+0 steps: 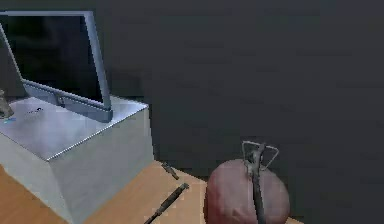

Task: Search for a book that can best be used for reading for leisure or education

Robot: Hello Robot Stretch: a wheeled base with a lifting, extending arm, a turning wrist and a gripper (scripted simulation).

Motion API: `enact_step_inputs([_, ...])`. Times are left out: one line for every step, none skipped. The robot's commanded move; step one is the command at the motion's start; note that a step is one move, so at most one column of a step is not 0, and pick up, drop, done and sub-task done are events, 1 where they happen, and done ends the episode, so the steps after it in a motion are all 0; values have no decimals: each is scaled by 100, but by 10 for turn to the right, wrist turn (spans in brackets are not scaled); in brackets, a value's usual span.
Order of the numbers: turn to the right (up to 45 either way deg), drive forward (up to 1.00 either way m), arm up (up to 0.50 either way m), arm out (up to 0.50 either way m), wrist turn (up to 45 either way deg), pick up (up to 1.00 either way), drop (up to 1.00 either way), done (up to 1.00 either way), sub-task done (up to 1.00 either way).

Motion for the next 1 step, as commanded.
enact_step_inputs([450, 0, 0, 0, 0, 0, 0, 0, 0])
